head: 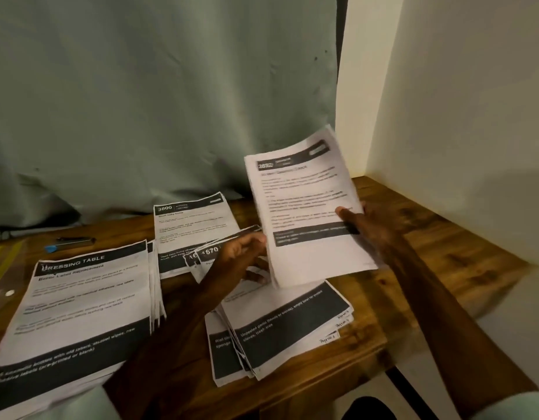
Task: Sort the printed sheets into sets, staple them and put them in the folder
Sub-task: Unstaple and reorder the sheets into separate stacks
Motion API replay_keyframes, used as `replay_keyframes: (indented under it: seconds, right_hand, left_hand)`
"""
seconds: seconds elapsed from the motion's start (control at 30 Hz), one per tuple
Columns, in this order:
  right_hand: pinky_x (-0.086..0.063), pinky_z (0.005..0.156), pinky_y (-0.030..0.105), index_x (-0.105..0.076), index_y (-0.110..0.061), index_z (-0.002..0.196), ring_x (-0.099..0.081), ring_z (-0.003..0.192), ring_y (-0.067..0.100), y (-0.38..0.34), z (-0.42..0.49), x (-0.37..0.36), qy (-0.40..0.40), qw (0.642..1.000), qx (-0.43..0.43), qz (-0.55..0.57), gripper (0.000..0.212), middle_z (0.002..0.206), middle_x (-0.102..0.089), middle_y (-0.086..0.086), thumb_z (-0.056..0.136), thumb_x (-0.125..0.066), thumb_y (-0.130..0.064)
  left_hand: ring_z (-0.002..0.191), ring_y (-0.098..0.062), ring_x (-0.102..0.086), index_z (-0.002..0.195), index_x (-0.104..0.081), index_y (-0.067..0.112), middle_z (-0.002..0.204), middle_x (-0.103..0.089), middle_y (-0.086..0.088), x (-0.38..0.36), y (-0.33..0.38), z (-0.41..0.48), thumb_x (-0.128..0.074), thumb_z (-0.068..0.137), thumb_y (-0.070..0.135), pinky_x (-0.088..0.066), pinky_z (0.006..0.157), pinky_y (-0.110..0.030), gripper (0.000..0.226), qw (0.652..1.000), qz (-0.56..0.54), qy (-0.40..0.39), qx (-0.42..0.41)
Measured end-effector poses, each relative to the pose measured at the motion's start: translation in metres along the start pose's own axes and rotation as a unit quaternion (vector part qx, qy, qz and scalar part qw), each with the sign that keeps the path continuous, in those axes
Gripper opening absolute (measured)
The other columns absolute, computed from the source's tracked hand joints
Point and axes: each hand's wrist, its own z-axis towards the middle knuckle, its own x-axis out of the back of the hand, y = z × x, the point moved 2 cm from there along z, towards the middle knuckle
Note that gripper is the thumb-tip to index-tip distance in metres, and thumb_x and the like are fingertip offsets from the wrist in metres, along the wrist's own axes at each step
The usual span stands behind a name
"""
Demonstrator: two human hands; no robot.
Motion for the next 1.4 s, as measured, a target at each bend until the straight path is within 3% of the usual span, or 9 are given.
replay_keyframes:
  seconds: [0.17,0.33,0.57,0.73,0.8,0.93,1.03,1.13,1.4]
  right_hand:
    - [-0.059,0.088,0.050,-0.063,-0.010,0.119,-0.072,0.096,0.032,0.036,0.026,0.076,0.039,0.994,-0.060,-0.083,0.037,0.112,-0.072,0.011,0.090,-0.075,-0.031]
    - [-0.051,0.099,0.047,-0.058,-0.008,0.129,-0.061,0.115,0.035,0.091,0.042,0.087,0.053,0.935,-0.068,-0.343,0.046,0.131,-0.062,0.015,0.093,-0.072,-0.032]
    - [-0.043,0.106,0.050,-0.047,-0.004,0.137,-0.047,0.131,0.042,0.106,0.062,0.072,0.111,0.900,-0.093,-0.411,0.057,0.141,-0.050,0.021,0.091,-0.073,-0.025]
    - [-0.042,0.103,0.052,-0.048,-0.002,0.134,-0.047,0.128,0.042,0.084,0.042,0.043,0.184,0.857,0.053,-0.478,0.060,0.138,-0.051,0.024,0.083,-0.079,-0.012]
    - [-0.049,0.096,0.040,-0.061,-0.007,0.123,-0.058,0.117,0.032,0.064,0.025,0.013,0.132,0.888,0.127,-0.423,0.041,0.126,-0.063,0.017,0.086,-0.077,-0.014]
    - [-0.054,0.080,0.029,-0.070,-0.014,0.099,-0.068,0.091,0.019,0.031,-0.013,-0.059,-0.060,0.941,0.123,-0.308,0.023,0.096,-0.072,0.003,0.089,-0.076,-0.033]
    - [-0.049,0.092,0.032,-0.060,-0.013,0.126,-0.062,0.114,0.025,0.022,-0.029,-0.098,-0.094,0.927,0.099,-0.348,0.060,0.124,-0.066,0.005,0.081,-0.080,-0.048]
    - [-0.038,0.114,0.045,-0.045,-0.009,0.141,-0.045,0.136,0.035,0.020,-0.036,-0.114,-0.118,0.873,0.076,-0.467,0.088,0.148,-0.048,0.015,0.076,-0.081,-0.055]
    - [-0.039,0.112,0.044,-0.048,-0.007,0.136,-0.051,0.130,0.034,0.024,-0.028,-0.123,-0.156,0.852,0.029,-0.499,0.089,0.140,-0.055,0.016,0.073,-0.081,-0.060]
  left_hand:
    - [0.085,-0.036,-0.073,0.124,-0.063,0.011,0.107,-0.077,-0.009,0.004,-0.012,0.009,-0.054,0.099,0.031,-0.060,0.065,-0.031,0.033,0.999,0.044,-0.030,0.000]
    - [0.078,-0.025,-0.073,0.108,-0.071,0.012,0.100,-0.078,-0.002,0.012,-0.029,0.016,-0.056,0.101,0.023,-0.059,0.061,-0.030,0.020,0.990,0.135,-0.014,-0.038]
    - [0.086,-0.005,-0.070,0.103,-0.074,0.020,0.094,-0.077,0.013,0.025,-0.043,0.019,-0.059,0.102,0.027,-0.058,0.066,-0.018,0.017,0.939,0.315,0.085,-0.108]
    - [0.089,-0.010,-0.066,0.094,-0.074,0.022,0.096,-0.073,0.009,0.033,-0.051,0.022,-0.049,0.094,0.054,-0.057,0.081,-0.034,0.041,0.897,0.413,0.119,-0.107]
    - [0.082,-0.009,-0.060,0.095,-0.072,0.021,0.090,-0.067,0.011,0.037,-0.048,0.020,-0.053,0.088,0.060,-0.050,0.077,-0.030,0.044,0.877,0.450,0.140,-0.099]
    - [0.086,-0.011,-0.059,0.099,-0.067,0.026,0.089,-0.064,0.013,0.055,-0.039,0.019,-0.073,0.087,0.053,-0.049,0.077,-0.032,0.031,0.847,0.498,0.170,-0.082]
    - [0.084,-0.019,-0.063,0.096,-0.065,0.023,0.087,-0.068,0.005,0.069,-0.026,0.016,-0.076,0.086,0.044,-0.052,0.073,-0.035,0.026,0.846,0.482,0.223,-0.050]
    - [0.095,-0.024,-0.066,0.099,-0.064,0.020,0.097,-0.070,0.001,0.082,-0.013,0.001,-0.078,0.084,0.038,-0.053,0.078,-0.036,0.027,0.838,0.477,0.265,0.027]
    - [0.117,-0.029,-0.062,0.128,-0.059,0.017,0.130,-0.062,-0.008,0.067,-0.022,-0.061,-0.075,0.081,0.062,-0.054,0.092,-0.040,0.067,0.806,0.552,0.133,0.165]
